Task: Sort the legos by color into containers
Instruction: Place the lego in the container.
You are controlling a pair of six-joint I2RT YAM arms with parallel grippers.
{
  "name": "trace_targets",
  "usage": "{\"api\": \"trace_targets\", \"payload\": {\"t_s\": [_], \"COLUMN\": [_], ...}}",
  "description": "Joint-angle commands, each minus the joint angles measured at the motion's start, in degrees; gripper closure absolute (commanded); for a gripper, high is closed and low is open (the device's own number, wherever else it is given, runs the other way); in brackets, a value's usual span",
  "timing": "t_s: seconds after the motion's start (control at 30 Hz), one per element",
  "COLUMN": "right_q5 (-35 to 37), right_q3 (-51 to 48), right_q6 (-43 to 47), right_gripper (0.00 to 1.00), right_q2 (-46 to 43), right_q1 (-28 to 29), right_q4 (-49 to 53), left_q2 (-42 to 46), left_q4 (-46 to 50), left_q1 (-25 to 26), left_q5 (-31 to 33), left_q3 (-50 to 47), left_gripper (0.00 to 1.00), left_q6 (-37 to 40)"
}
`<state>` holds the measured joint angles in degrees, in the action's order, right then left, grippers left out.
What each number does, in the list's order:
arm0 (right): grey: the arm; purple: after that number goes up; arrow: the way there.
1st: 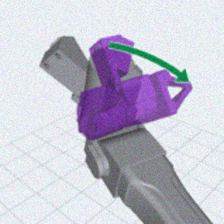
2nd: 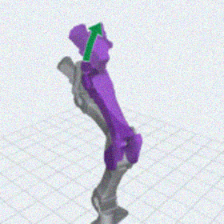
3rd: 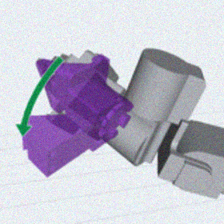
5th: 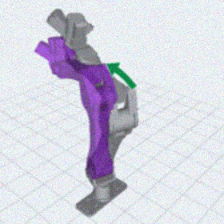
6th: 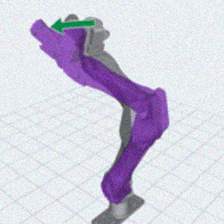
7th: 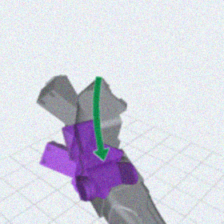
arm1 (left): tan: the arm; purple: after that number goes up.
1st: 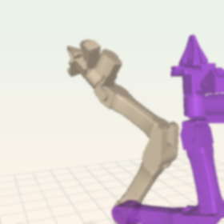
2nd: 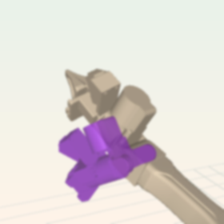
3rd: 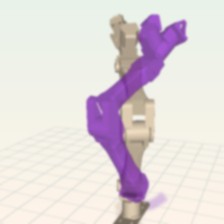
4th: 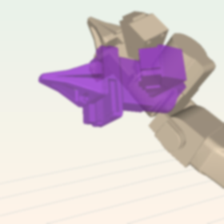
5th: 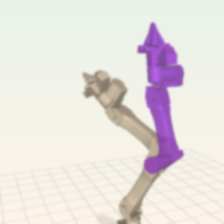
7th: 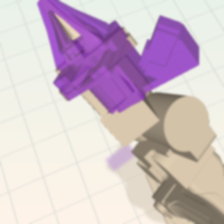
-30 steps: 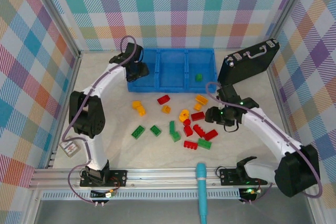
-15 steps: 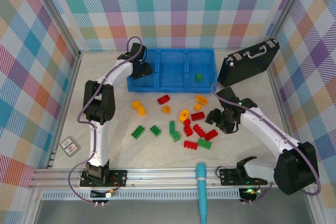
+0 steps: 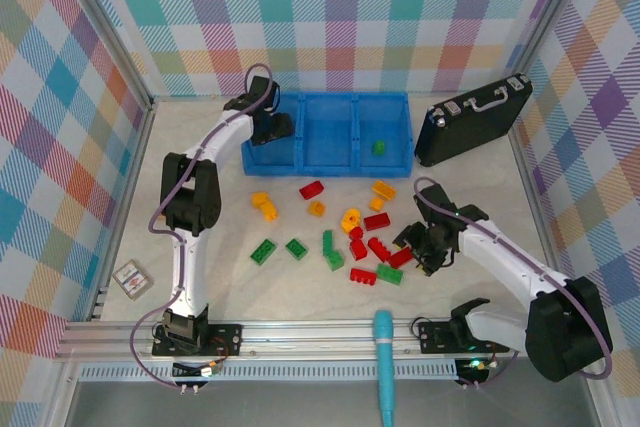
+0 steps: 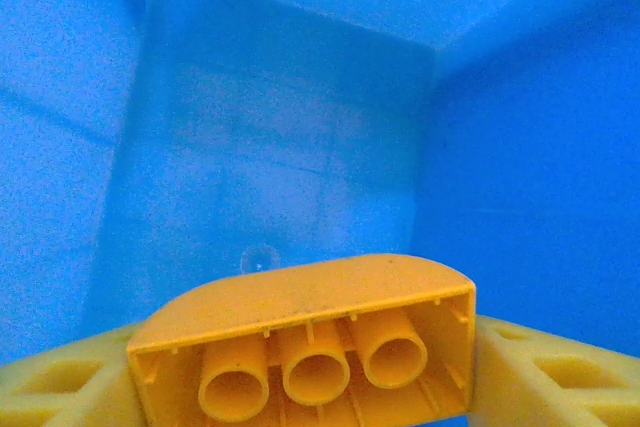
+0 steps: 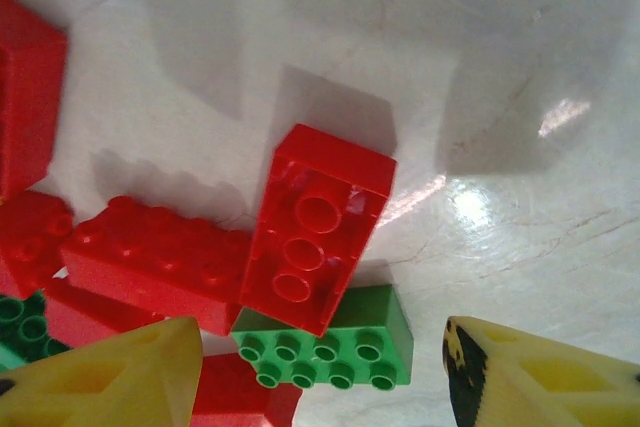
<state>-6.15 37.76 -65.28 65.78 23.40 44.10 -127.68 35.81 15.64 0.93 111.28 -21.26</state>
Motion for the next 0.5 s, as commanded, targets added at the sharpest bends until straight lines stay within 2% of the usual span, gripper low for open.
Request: {"api": "trace_targets", "payload": {"t_s": [0.0, 0.17, 0.47], "right_q5": [-2.10, -0.21, 1.71], "right_q3": [-2.20, -2.86, -4.14], "right_q6": [-5.81, -7.31, -9.62], "right_gripper": [0.34, 0.34, 0.34], "right_q2": [-0.67, -0.78, 0.24], "right_q1": [0.24, 0.25, 0.24], "right_q4": [-3.21, -2.79, -4.85], "left_q2": [0.94, 2.46, 10.46], "left_q4": [0.49, 2.13, 2.46], "left_q1": [-0.33, -0.31, -0.26], "left_q5": [-0.97, -1.70, -3.47], "left_q3": [1.96, 4.44, 5.79], "left_gripper": [0.25, 0.18, 0.18], "left_q6": [2.25, 4.10, 7.19]}}
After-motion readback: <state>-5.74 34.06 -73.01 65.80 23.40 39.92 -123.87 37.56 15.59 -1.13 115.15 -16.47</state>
